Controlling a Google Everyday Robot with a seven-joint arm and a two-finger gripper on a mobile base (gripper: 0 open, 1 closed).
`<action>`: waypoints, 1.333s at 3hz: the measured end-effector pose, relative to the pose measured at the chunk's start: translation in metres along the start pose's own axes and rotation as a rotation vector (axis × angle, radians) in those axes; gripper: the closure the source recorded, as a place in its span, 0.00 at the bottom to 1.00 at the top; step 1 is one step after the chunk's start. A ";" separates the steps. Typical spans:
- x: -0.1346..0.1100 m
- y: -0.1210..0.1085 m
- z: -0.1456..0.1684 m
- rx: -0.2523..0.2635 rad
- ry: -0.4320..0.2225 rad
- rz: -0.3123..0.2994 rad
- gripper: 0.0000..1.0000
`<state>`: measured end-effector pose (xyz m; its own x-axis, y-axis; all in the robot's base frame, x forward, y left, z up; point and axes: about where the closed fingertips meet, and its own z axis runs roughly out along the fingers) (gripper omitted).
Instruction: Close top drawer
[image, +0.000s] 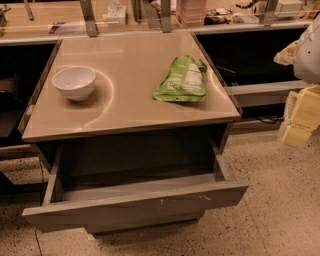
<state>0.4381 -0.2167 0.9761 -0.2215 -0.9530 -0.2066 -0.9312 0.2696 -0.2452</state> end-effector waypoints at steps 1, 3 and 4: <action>0.000 0.000 0.000 0.000 0.000 0.000 0.00; 0.000 0.000 0.000 0.000 0.000 0.000 0.41; 0.000 0.000 0.000 0.000 0.000 0.000 0.64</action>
Offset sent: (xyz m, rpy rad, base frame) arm 0.0000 0.0000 0.0000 0.0000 0.0000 0.0000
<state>0.4381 -0.2167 0.9761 -0.2215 -0.9530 -0.2066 -0.9312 0.2696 -0.2453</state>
